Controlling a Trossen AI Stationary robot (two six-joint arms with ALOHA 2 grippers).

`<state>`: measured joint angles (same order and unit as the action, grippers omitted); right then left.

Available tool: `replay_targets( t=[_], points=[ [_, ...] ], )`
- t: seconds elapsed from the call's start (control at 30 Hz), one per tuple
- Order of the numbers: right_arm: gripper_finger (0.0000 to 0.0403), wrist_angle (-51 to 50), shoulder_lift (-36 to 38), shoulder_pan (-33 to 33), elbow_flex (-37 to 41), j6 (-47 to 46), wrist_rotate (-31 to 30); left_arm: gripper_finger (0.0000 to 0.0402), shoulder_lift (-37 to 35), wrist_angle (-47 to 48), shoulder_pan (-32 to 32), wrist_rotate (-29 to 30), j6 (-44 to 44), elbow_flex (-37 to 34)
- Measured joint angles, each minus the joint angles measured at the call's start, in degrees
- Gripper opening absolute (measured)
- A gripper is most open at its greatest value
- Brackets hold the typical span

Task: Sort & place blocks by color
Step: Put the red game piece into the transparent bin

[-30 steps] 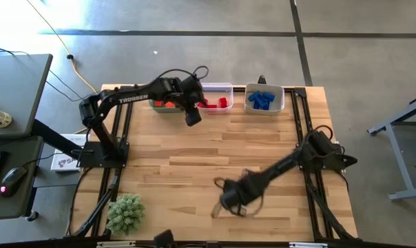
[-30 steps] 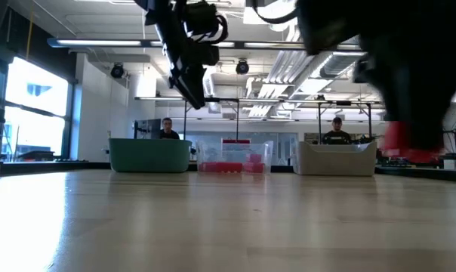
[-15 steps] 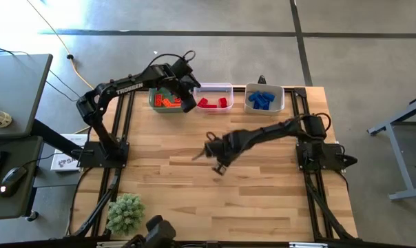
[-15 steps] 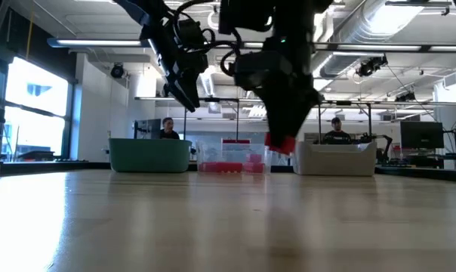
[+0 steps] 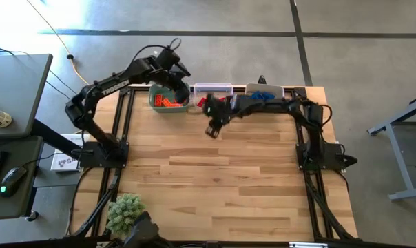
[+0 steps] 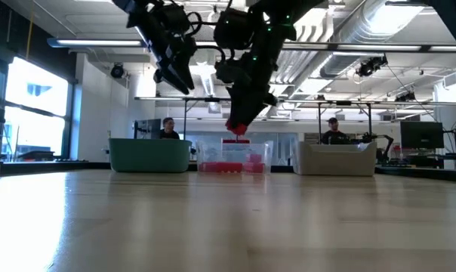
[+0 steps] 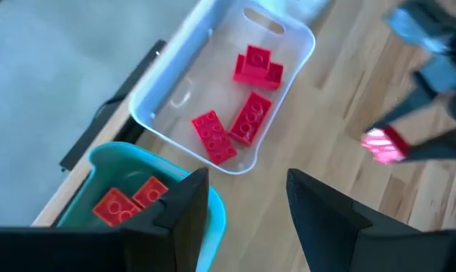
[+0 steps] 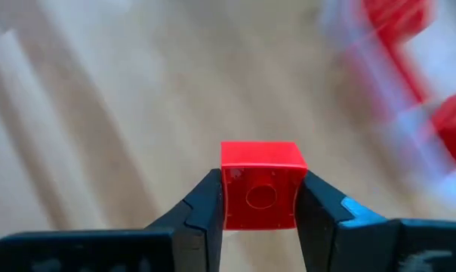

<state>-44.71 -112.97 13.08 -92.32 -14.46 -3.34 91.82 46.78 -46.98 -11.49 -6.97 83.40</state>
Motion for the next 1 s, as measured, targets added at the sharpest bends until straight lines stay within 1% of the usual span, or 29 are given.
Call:
replay_targets(
  t=[0.13, 0.3, 0.57, 0.7, 0.77, 0.93, 1.0],
  points=[
    [0.0097, 0.79, 0.04, 5.05, -2.11, 7.12, 0.13, 0.0167, -2.46, 0.09, -0.71, 0.11, 0.93, 0.00],
    [0.0097, 3.36, 0.04, 10.89, -3.07, 12.94, 1.12, 0.0167, -5.37, 0.11, -1.30, 0.10, 1.89, 0.00],
    [0.0097, 6.12, 0.04, 17.98, -3.07, 14.93, 4.52, 0.0167, -9.39, 2.43, -1.79, -0.02, 3.92, 0.00],
    [0.0101, 6.74, 0.04, 20.04, -2.42, 14.96, 8.07, 0.0167, -11.87, 5.57, -1.77, -0.06, 5.02, -0.10],
    [0.0126, 6.73, 0.02, 20.53, -2.37, 14.95, 8.01, 0.0167, -13.87, 5.98, -1.77, -0.07, 5.82, -1.39],
    [0.0228, 8.42, 0.02, 20.70, -2.53, 14.94, 6.02, 0.0167, -21.26, 5.01, -1.75, -0.09, 8.87, -7.68],
    [0.0257, 9.49, 0.02, 20.70, -2.78, 14.36, 5.97, 0.0167, -24.63, 3.28, -1.75, -0.11, 10.55, -10.93]
  ],
)
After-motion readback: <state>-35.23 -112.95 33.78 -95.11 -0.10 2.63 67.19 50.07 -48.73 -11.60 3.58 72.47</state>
